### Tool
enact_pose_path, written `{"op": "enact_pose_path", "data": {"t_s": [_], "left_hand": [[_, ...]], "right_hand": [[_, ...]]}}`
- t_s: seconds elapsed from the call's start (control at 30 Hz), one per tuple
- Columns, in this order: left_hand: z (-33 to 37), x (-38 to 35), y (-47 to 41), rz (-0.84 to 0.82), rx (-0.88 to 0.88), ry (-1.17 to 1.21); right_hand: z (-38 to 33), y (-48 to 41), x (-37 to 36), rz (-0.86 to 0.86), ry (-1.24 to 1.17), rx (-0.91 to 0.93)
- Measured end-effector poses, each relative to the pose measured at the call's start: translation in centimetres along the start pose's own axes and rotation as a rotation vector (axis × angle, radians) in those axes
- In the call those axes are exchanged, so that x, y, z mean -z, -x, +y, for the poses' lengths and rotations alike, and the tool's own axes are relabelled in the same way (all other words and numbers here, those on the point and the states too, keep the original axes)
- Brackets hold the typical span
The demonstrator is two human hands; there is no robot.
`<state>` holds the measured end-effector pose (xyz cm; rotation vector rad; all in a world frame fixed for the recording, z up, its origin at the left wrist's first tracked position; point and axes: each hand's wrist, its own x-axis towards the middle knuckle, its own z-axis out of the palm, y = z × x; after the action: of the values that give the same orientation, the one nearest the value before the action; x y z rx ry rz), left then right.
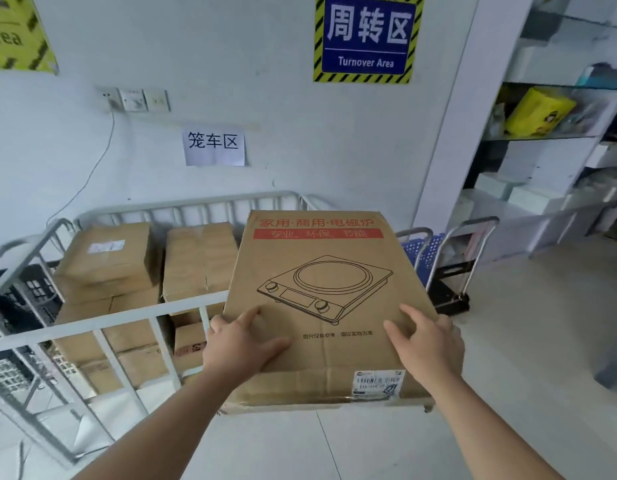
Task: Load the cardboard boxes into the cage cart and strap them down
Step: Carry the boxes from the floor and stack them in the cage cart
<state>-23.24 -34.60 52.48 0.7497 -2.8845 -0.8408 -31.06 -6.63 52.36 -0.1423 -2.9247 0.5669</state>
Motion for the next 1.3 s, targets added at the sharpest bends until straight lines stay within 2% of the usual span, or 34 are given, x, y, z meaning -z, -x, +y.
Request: {"op": "enact_pose_path", "data": {"t_s": [0.33, 0.53, 0.97, 1.3], "left_hand": [[3.3, 0.1, -17.9, 0.086, 0.165, -0.017], [4.5, 0.1, -26.8, 0.117, 0.245, -0.017], [2.5, -1.4, -49.6, 0.035, 0.276, 0.008], [-1.2, -6.3, -62.9, -0.110, 0.332, 0.070]], "right_hand": [[-8.3, -21.4, -6.6, -0.082, 0.019, 0.213], [-12.9, -30.8, -9.8, -0.124, 0.026, 0.300], [-23.3, -47.3, -20.1, -0.209, 0.068, 0.245], [-27.1, -56.2, -30.0, -0.324, 0.091, 0.171]]}}
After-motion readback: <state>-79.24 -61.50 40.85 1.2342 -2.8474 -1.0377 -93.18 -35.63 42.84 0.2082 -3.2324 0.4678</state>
